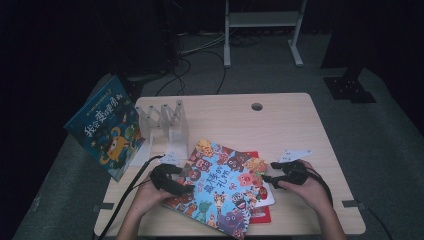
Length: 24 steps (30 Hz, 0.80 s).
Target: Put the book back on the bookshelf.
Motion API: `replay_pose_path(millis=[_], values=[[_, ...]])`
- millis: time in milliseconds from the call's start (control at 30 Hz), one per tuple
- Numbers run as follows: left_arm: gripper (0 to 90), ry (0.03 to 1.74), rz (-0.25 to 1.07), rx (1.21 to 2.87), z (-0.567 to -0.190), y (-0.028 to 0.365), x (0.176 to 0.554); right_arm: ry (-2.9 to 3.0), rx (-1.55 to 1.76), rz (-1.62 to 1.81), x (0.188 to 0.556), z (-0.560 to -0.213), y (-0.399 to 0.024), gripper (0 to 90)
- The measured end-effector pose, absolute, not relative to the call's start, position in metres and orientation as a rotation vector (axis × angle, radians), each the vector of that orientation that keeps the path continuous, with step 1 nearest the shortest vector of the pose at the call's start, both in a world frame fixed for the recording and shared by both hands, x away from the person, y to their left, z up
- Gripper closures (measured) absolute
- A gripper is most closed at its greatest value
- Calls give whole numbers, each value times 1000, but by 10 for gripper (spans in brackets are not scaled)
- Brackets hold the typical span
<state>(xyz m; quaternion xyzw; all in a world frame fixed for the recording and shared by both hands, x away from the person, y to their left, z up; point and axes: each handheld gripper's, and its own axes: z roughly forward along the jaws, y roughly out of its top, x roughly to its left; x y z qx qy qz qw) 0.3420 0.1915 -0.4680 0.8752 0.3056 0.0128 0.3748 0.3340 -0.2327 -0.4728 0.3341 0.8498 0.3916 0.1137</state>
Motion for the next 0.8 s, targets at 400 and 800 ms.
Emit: replay_pose_path(millis=[400, 800], values=[[75, 789, 33, 2238, -468, 191, 343, 2589, 789, 1205, 291, -478, -213, 323], [60, 820, 5, 2208, -471, 201, 356, 2606, 720, 1200, 287, -481, -202, 251]])
